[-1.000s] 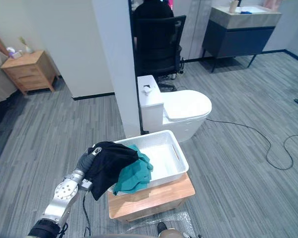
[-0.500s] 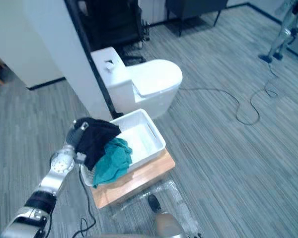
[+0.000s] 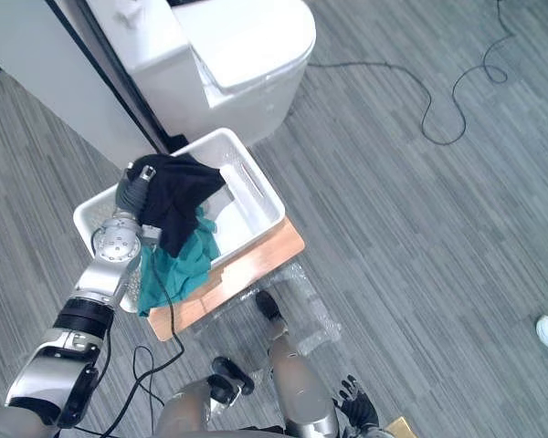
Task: Tidy the bed and pick cloth on bed and put in laundry
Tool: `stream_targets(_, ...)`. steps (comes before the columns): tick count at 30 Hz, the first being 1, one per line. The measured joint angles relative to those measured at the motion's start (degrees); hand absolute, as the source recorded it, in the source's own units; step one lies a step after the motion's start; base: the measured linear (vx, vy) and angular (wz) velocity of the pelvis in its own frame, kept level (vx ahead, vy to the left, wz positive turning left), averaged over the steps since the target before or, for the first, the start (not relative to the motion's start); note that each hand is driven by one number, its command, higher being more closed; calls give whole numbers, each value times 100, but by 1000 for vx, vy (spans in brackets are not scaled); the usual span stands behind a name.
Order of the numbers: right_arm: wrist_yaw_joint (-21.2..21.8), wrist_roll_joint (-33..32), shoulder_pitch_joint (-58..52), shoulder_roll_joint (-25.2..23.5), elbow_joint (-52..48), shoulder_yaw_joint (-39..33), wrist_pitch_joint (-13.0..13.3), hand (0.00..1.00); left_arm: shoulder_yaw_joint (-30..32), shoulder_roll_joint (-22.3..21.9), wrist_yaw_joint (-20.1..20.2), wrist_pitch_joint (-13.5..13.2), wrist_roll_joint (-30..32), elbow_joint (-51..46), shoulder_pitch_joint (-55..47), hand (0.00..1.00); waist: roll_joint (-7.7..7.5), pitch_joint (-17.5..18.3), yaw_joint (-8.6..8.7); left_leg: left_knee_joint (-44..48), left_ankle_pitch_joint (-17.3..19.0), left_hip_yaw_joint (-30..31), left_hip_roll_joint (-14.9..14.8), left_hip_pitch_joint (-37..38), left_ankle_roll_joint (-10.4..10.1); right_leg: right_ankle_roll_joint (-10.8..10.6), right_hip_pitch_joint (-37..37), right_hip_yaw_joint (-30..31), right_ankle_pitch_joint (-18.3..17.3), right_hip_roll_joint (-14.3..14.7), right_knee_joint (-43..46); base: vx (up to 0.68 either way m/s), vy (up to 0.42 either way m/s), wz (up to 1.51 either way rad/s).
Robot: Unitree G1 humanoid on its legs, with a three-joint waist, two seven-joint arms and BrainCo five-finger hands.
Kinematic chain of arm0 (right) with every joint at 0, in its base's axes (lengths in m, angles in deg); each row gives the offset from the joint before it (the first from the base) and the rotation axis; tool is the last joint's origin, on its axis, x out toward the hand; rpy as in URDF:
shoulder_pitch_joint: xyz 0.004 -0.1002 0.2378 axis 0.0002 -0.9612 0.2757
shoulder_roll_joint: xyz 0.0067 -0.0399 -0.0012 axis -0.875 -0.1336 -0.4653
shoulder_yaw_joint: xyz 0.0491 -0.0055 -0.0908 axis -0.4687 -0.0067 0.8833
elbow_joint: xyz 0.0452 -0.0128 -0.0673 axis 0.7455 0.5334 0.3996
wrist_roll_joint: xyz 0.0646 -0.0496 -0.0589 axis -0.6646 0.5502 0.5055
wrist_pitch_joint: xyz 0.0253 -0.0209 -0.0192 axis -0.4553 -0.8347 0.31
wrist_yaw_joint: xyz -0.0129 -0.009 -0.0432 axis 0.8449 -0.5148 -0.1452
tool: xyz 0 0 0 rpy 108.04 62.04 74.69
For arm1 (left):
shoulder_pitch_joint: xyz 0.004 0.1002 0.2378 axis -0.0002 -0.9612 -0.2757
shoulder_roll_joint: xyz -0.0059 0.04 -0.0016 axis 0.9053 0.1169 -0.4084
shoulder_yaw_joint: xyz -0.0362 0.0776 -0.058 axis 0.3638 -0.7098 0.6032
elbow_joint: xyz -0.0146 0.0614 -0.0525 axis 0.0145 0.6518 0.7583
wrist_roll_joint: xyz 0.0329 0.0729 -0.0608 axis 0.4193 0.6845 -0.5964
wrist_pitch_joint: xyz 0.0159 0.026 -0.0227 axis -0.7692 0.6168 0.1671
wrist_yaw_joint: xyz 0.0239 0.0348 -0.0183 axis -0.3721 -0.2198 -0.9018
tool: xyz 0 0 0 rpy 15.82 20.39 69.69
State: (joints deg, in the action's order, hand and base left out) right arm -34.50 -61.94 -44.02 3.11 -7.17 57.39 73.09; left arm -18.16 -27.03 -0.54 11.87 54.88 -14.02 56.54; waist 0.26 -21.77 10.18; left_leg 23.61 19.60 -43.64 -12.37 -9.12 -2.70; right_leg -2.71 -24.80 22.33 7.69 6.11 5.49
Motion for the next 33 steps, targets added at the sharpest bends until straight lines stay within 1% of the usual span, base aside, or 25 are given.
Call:
stream_targets(1,-9,-10,20,2,-35,21,37,0,102,-88,-3,0,6,76,-3,100,-9,-86,-4,126,52,5,-37,-98,32,-3,-78,-2,2,6,59,-68,22,-1)
stream_targets(2,-10,-32,40,5,-50,33,68,0,176,-127,-10,0,12,83,-7,0,-15,-138,-3,199,80,16,-62,-150,38,-11,-108,-6,7,5,76,-98,17,-2)
stream_targets(5,-73,-168,164,6,-124,86,155,0,364,-163,-18,-1,18,83,-26,0,-49,-315,-1,554,249,31,-178,-478,114,-64,-371,-1,43,32,184,-114,3,-2)
stream_targets(7,-99,-181,164,55,-190,211,183,0,371,-165,-37,-2,20,84,-87,0,-50,-379,-4,734,329,33,-247,-612,157,-82,-474,1,60,50,224,-110,-5,-5)
stream_targets(9,-161,-179,163,55,-248,266,209,0,368,-176,-206,-17,2,112,-176,0,-70,-430,-12,838,374,20,-280,-614,173,-54,-468,21,45,65,249,-78,-2,-7)
stream_targets(10,-175,-179,164,57,-248,271,209,0,374,-177,-257,-39,1,120,-176,0,-70,-430,-12,854,377,17,-283,-612,177,-50,-463,24,44,64,250,-55,-2,-2)
stream_targets(13,-185,-169,161,55,-246,278,210,0,511,-174,-416,-220,1,119,-143,0,-69,-429,-12,881,377,12,-289,-569,179,-40,-419,25,56,58,250,-25,-4,-1)
stream_targets(14,-188,-161,161,55,-236,279,211,0,598,-171,-479,-292,0,115,-108,0,-69,-429,-17,882,377,13,-300,-526,179,-36,-367,21,59,60,232,0,0,0)
stream_targets(17,-213,-129,157,47,-167,279,216,0,830,-132,-512,-385,-4,-25,-72,0,-62,-426,-22,834,375,26,-346,-259,176,-18,-55,-29,74,73,108,25,-8,2)
stream_targets(20,-221,-108,153,47,-12,278,265,0,1074,80,-479,-523,-101,-428,-12,0,-47,-361,-57,685,344,63,-351,37,133,22,297,-102,83,65,-47,57,-10,10)
stream_targets(21,-221,-107,132,58,88,272,264,0,1299,228,-413,-564,-174,-633,3,0,-13,-233,-81,596,311,87,-350,142,95,26,427,-144,114,63,-137,87,-9,9)
stream_targets(23,-224,-105,91,61,201,258,257,0,1549,375,-282,-621,-269,-746,11,0,3,-77,-117,462,257,84,-345,310,39,50,588,-189,127,69,-212,119,-15,11)
stream_targets(25,-235,-31,-39,68,316,239,149,0,1729,539,74,-630,-485,-926,-9,0,41,247,-184,177,144,83,-315,656,-71,114,906,-310,87,83,-306,155,-34,18)
stream_targets(26,-237,26,-89,71,327,239,118,0,1736,572,162,-630,-558,-967,-32,0,51,350,-205,100,110,82,-303,731,-92,123,974,-329,81,83,-328,150,-35,15)
stream_targets(28,-237,135,-164,85,473,239,8,0,1810,650,491,-614,-705,-1200,-177,0,53,694,-260,-186,-5,94,-229,1030,-160,193,1211,-402,18,83,-361,120,-25,13)
stream_targets(29,-237,169,-176,88,518,237,-37,0,1834,650,568,-587,-826,-1251,-196,0,51,765,-283,-257,-32,95,-207,1093,-165,200,1260,-408,-2,81,-363,66,-16,10)
stream_targets(30,-237,279,-217,91,552,218,-109,0,1843,650,731,-533,-992,-1311,-212,0,53,871,-329,-377,-71,101,-161,1242,-183,210,1378,-415,-53,74,-368,29,-13,8)
stream_targets(32,-235,350,-296,86,560,188,-172,0,1847,650,895,-476,-1173,-1312,-271,0,69,1031,-336,-491,-118,163,-120,1372,-200,225,1503,-439,-96,57,-369,16,-8,17)
stream_targets(33,-234,431,-335,80,636,164,-228,0,1848,650,1005,-375,-1390,-1333,-342,0,70,1152,-338,-590,-159,198,-81,1476,-201,239,1602,-507,-124,34,-374,-15,-12,22)
